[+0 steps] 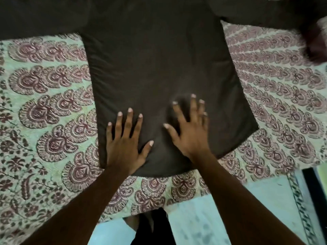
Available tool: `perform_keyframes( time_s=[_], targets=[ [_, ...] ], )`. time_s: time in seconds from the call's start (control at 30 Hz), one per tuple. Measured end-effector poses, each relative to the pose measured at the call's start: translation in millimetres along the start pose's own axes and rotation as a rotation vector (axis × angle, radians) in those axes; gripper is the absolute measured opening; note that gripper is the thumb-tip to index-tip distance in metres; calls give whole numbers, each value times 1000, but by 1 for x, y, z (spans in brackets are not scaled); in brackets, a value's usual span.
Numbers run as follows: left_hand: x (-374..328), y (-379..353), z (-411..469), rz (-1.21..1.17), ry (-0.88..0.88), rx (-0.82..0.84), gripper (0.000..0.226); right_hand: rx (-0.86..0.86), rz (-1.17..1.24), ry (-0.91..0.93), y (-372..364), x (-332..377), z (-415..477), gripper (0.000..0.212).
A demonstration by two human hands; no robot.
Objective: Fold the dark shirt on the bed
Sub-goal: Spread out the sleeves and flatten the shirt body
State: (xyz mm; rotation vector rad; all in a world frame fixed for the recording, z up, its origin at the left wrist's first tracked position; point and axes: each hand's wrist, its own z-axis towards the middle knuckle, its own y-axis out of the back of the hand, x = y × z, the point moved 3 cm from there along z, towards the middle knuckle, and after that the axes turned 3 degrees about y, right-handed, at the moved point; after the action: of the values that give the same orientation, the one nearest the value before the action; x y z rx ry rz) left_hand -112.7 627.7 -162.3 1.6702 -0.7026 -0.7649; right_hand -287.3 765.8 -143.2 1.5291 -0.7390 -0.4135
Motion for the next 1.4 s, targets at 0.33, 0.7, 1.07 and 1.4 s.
perform_keyframes(
  time_s=[0.33,0.7,1.07,1.4],
  targets=[
    [-12,6,-62,-16,-51,76,88,173,60,-539,23,-133,-82,77],
    [-24,-1,24,-76,150,-122,79,78,103,-170,8,-94,67,70],
    [-6,3,-49,-156,284,-34,86,82,40,-527,32,-151,-50,86],
    [26,-13,-106,-117,231,1,89,11,74,-192,7,-18,-11,82]
  ],
)
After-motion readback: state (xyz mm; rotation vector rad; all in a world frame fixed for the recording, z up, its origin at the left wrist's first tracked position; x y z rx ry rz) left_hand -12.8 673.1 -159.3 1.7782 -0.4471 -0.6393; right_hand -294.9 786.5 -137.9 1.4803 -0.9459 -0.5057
